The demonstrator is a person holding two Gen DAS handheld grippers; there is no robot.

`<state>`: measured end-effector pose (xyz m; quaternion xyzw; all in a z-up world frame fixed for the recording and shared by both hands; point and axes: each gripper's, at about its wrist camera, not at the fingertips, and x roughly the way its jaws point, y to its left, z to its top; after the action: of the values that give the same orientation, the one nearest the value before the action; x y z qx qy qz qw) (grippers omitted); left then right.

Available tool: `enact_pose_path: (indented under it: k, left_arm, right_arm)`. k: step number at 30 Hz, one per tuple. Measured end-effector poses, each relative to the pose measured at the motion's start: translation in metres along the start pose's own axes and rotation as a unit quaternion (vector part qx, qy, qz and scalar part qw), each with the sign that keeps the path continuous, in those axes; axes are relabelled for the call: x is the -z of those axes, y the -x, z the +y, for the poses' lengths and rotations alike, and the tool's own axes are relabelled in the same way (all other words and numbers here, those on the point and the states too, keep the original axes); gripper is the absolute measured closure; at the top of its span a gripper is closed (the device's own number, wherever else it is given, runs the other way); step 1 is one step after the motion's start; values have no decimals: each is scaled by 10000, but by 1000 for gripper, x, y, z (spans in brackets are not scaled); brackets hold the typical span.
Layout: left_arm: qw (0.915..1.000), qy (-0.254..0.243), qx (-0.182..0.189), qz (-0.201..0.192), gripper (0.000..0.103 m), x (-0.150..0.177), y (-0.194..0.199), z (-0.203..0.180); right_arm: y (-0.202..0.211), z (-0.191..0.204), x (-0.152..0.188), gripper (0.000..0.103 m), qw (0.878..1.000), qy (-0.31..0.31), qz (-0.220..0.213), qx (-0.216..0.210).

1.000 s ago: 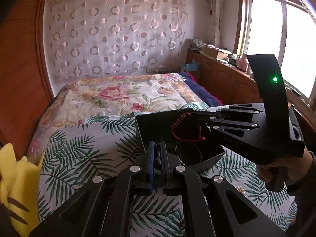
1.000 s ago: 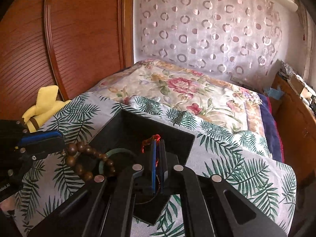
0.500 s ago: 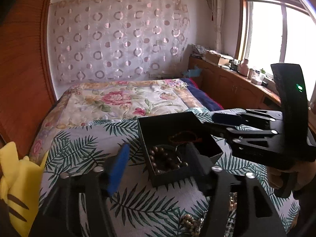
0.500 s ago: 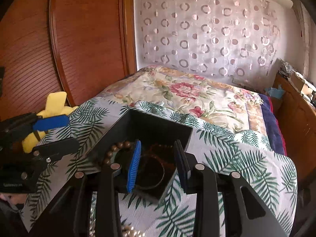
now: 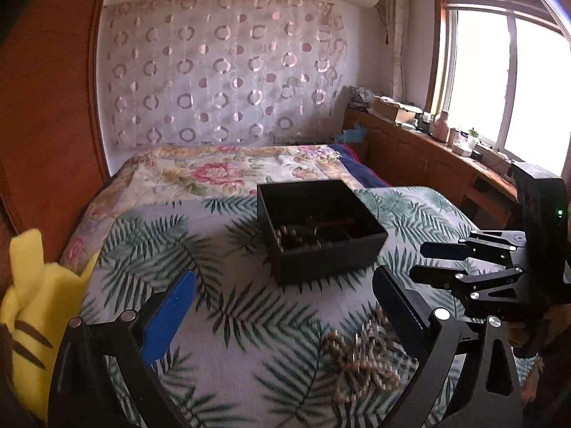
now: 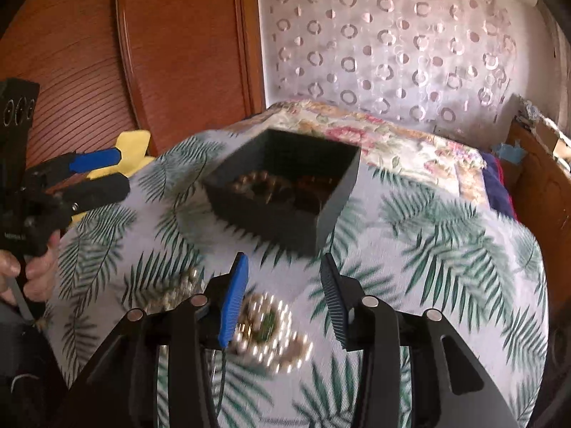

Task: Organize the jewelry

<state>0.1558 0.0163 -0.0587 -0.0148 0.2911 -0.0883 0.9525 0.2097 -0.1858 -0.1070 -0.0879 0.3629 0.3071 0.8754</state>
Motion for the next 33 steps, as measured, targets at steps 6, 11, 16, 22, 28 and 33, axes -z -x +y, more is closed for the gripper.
enact_pose_path:
  k: [6, 11, 16, 22, 28, 33]
  left_arm:
    - [9998, 65, -147, 137, 8, 31, 12, 3]
    - [9995, 41, -178, 247, 8, 51, 24, 7]
    - [9993, 118, -148, 331, 8, 63, 27, 8]
    - [9987, 216, -83, 451, 8, 73, 22, 9]
    - [9986, 184, -79, 491, 8, 78, 21, 6]
    - [9988, 161, -49, 455, 8, 78, 25, 3]
  right_arm:
    - [-3, 3, 20, 58, 9998, -72, 182, -90]
    - [-8, 4, 30, 58, 9992, -151, 325, -157]
    - [-9, 4, 30, 58, 9985, -287, 382, -275]
    - [-15, 9, 29, 58, 9972, -379, 464, -440]
    - [-15, 16, 31, 61, 9978, -294, 460, -382]
    - [-13, 20, 33, 75, 9978, -283, 421, -436]
